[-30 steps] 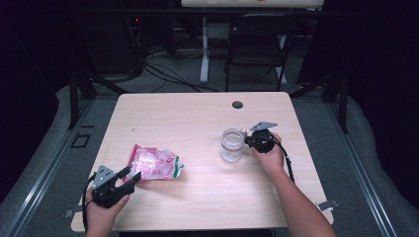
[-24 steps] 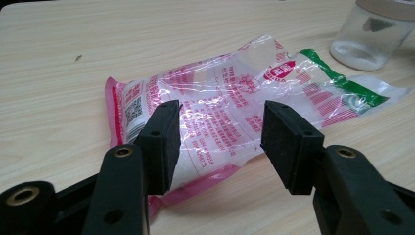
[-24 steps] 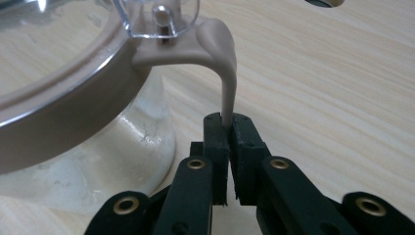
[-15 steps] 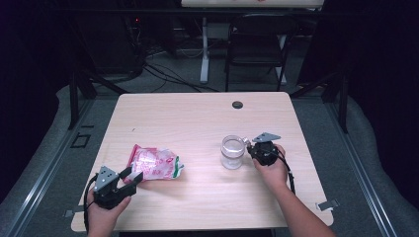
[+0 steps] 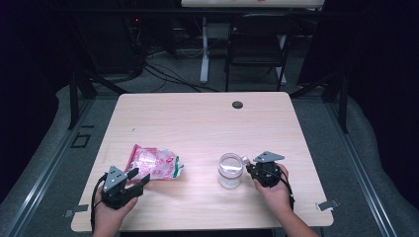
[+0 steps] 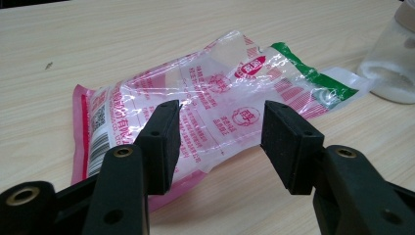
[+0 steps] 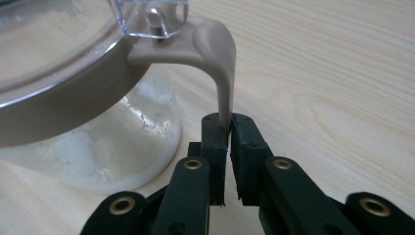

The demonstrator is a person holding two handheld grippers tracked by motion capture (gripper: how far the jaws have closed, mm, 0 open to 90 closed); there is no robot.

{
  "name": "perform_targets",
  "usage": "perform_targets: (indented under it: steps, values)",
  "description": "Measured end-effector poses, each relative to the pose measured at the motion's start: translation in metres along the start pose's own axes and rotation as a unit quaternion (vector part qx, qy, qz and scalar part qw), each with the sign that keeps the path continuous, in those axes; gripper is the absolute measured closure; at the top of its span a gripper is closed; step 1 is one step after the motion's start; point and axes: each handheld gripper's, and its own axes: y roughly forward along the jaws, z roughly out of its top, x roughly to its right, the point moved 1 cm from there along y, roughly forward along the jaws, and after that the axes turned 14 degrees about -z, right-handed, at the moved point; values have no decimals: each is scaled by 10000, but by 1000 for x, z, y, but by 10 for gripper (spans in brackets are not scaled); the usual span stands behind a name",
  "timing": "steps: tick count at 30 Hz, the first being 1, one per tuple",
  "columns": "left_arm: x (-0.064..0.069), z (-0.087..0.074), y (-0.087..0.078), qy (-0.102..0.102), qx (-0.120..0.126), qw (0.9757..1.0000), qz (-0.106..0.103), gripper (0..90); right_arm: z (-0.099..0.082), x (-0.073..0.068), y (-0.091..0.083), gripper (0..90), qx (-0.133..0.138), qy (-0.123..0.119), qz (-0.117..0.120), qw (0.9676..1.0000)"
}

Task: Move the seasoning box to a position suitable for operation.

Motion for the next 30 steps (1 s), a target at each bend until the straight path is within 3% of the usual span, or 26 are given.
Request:
perform_targets:
  steps: [4,12,13,16,19,21,25,30]
  values:
    - [1,0,3,41,-34,10000,-25,493,-6,-2,-9,833,25,107,228,9997]
    - [3,7,13,118,34,9998,-129,506,-20,-8,-29,820,119,198,350,9991]
    - [3,9,15,113,34,9998,-143,514,-24,-10,-35,805,254,-60,340,9991]
    - [6,13,19,94,122,9995,-264,517,-27,-11,-40,783,357,-149,328,9987]
    - [8,17,24,205,118,9991,-361,517,-32,-14,-46,756,492,-300,353,9977]
    - [9,20,27,253,143,9988,-393,514,-37,-16,-49,684,551,-437,260,9972]
    - [12,25,33,370,177,9984,-400,505,-40,-18,-48,607,660,-182,278,9973]
    - [17,29,31,525,243,9972,-476,483,-28,-17,-51,582,909,-201,92,9956]
